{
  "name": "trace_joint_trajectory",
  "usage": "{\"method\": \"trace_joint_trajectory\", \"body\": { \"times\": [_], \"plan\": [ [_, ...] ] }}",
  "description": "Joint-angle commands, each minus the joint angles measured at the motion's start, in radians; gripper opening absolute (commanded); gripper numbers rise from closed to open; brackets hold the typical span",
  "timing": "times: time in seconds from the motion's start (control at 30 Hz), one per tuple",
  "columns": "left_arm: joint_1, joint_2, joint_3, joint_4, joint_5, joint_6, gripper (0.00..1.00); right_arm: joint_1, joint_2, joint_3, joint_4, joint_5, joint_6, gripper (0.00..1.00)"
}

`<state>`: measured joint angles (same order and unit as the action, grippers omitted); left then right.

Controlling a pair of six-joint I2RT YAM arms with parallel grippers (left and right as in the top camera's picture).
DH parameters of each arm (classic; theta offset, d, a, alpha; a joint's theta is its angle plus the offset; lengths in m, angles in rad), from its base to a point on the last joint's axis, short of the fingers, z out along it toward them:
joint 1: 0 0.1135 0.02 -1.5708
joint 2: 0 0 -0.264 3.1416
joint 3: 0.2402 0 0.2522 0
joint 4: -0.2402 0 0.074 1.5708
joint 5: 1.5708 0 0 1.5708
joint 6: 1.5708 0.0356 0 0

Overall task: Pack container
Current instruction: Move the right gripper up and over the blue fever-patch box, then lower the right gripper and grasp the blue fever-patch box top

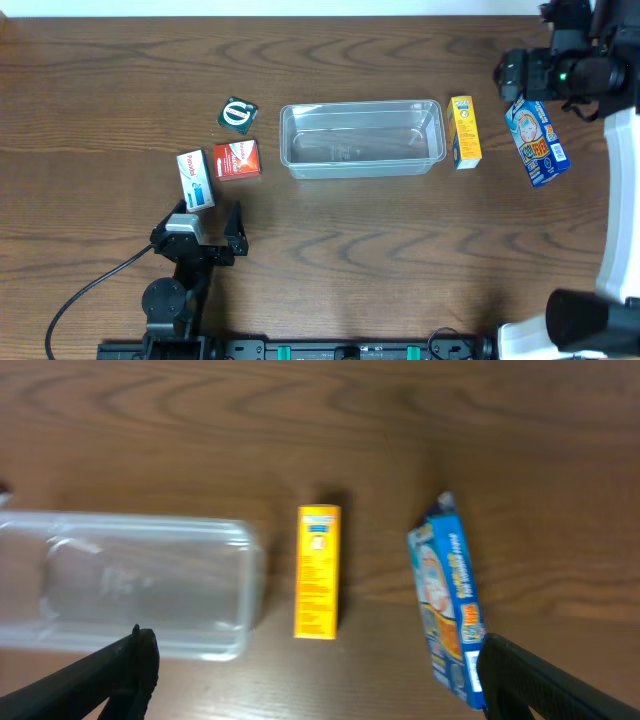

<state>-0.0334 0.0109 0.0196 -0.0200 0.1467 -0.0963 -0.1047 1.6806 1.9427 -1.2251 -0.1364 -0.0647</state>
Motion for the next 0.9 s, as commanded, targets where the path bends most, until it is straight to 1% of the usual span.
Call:
{"method": "trace_joint_trajectory", "body": {
  "times": [0.0, 0.2, 0.43, 0.7, 0.87],
  "plan": [
    [0.004, -0.006, -0.016, -0.035, 0.011, 0.010, 0.98, -0.051, 0.050, 0.011, 0.018, 0.027, 0.041, 0.99],
    [0.004, -0.006, -0.016, -0.035, 0.011, 0.010, 0.98, -0.133, 0.146, 0.011, 0.048, 0.039, 0.050, 0.99],
    [0.004, -0.006, -0.016, -0.035, 0.011, 0.010, 0.98, -0.204, 0.252, 0.011, 0.031, 0.040, 0.049, 0.99],
    [0.004, -0.006, -0.016, -0.035, 0.011, 0.010, 0.98, -0.232, 0.356, 0.011, -0.002, 0.039, 0.039, 0.99],
    [0.004, -0.006, -0.016, -0.035, 0.011, 0.010, 0.98, -0.231, 0.412, 0.007, -0.032, 0.031, 0.011, 0.95]
  ]
}}
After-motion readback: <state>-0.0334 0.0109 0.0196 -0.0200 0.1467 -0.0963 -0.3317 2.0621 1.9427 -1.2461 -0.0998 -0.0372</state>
